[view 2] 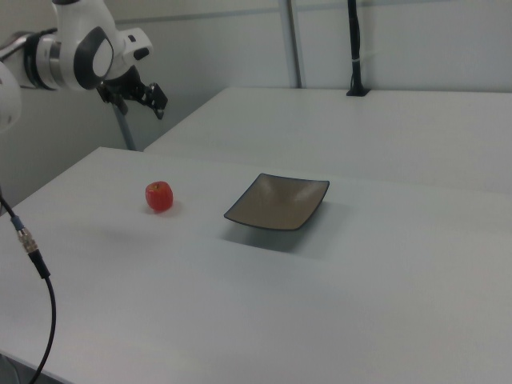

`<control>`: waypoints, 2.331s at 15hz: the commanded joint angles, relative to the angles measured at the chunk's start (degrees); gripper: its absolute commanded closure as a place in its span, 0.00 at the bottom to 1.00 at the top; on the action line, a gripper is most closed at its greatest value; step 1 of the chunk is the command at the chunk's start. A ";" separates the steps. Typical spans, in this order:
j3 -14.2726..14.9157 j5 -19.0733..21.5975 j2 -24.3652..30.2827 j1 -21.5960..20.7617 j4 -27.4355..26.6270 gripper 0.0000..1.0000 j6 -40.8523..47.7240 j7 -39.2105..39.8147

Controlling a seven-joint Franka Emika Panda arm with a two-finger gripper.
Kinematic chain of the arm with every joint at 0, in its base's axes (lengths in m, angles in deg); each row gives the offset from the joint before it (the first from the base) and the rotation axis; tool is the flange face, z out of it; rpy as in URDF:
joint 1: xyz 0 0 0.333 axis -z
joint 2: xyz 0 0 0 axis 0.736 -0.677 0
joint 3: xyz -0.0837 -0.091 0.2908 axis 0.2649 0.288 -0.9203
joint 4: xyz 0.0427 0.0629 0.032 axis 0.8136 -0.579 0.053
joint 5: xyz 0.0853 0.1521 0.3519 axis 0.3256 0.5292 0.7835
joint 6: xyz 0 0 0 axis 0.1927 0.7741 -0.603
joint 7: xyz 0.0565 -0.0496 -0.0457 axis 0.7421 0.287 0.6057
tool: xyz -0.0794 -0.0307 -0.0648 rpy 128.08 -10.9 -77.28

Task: Apples placed on a ceramic plate
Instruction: 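Move the open gripper over the red apple and lower it, then close the gripper around the red apple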

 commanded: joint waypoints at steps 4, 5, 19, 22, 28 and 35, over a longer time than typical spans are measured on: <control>0.95 -12.20 -11.30 -6.53 3.54 0.00 -10.30 -12.55; 1.04 -13.34 -12.36 -6.97 3.54 0.00 -11.19 -13.17; 4.47 -21.53 -25.64 -11.02 5.12 0.00 -23.24 -19.68; 4.47 -21.53 -26.34 -11.20 4.86 0.00 -23.24 -19.77; 4.21 -21.53 -26.69 -11.11 3.28 0.00 -23.41 -19.95; 3.86 -21.87 -26.69 -11.46 2.40 0.01 -23.06 -22.49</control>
